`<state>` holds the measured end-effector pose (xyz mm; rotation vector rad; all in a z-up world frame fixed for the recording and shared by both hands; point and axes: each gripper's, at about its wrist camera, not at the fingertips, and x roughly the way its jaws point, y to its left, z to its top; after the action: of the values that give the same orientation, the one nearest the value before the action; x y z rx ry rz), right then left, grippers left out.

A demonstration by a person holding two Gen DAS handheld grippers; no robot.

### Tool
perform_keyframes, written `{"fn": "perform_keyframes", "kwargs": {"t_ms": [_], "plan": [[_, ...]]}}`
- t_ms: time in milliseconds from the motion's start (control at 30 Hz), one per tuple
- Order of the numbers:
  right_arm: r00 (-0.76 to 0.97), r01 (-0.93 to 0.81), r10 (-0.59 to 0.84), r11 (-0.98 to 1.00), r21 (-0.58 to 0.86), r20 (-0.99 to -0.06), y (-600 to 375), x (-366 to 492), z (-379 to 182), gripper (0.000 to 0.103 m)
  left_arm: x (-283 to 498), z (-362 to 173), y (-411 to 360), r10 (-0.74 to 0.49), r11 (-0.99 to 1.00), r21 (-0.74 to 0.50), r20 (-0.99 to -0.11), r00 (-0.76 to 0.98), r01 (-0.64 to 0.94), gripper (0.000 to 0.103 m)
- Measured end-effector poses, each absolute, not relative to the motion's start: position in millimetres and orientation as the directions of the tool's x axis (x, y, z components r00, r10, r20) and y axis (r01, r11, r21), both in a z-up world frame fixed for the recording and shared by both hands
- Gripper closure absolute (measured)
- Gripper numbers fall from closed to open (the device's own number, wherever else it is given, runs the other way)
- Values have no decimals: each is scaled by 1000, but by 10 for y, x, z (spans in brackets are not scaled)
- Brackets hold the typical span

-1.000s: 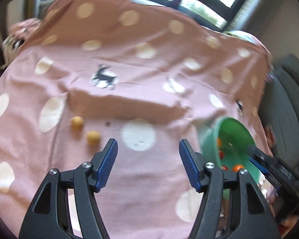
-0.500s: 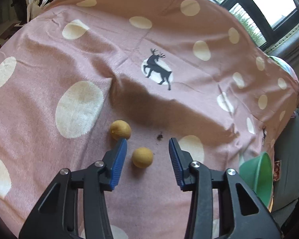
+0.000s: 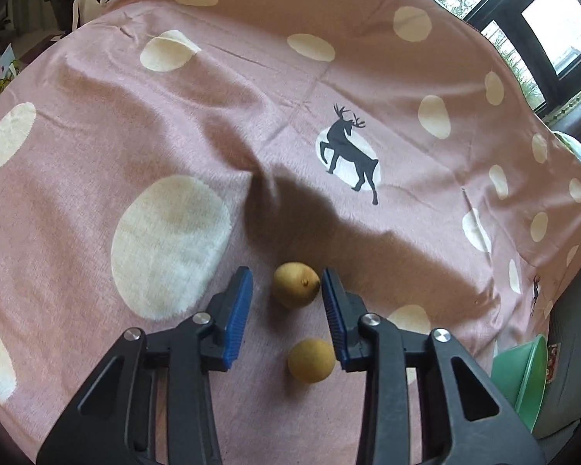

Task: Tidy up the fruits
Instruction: 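Grasp a small tan fruit with the left tool while the right tool grasps another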

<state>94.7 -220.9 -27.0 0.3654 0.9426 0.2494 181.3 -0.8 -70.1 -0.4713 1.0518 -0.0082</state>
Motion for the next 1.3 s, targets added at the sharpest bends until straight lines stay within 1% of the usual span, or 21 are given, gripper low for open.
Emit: {"fn": "perform_keyframes", "kwargs": {"t_ms": [33,100,167,300,533,600,933,967,1100,1133,1300], "plan": [[561,-58,364,913,404,-743,-2164,972,-287,57,1823,-699,-22,-223,906,-370,-831,509,-207,70],[550,-74,367,916,394,-750,-2080,1015,-326,57,1827,-701,-56,-202,917,-345,-832,517,-199,70],[537,-86,370,918,388,-758,-2008,1047,-366,57,1825,-699,-70,-192,921,-340,-820,539,-189,78],[519,-106,376,920,378,-768,-1877,1082,-437,57,1816,-678,-39,-211,917,-353,-826,522,-187,78],[500,-196,421,906,375,-756,-1594,1219,-489,57,1420,-240,269,-238,871,-451,-736,634,-197,78],[493,-201,414,910,363,-765,-1517,1274,-530,57,1321,-176,309,-241,867,-459,-728,642,-195,78],[472,-259,343,934,244,-812,-1088,1450,-679,56,1016,99,214,-208,906,-402,-695,688,-133,77],[468,-260,334,937,234,-818,-1067,1454,-702,57,1000,112,221,-210,907,-401,-693,690,-128,78],[453,-260,309,943,208,-836,-1026,1460,-775,71,935,174,199,-206,912,-393,-679,704,-113,77],[464,-256,301,946,199,-833,-1027,1452,-776,72,918,187,191,-204,915,-389,-677,707,-109,77],[476,-248,298,948,199,-827,-1029,1427,-789,73,864,217,177,-196,924,-370,-676,711,-98,77]]}}
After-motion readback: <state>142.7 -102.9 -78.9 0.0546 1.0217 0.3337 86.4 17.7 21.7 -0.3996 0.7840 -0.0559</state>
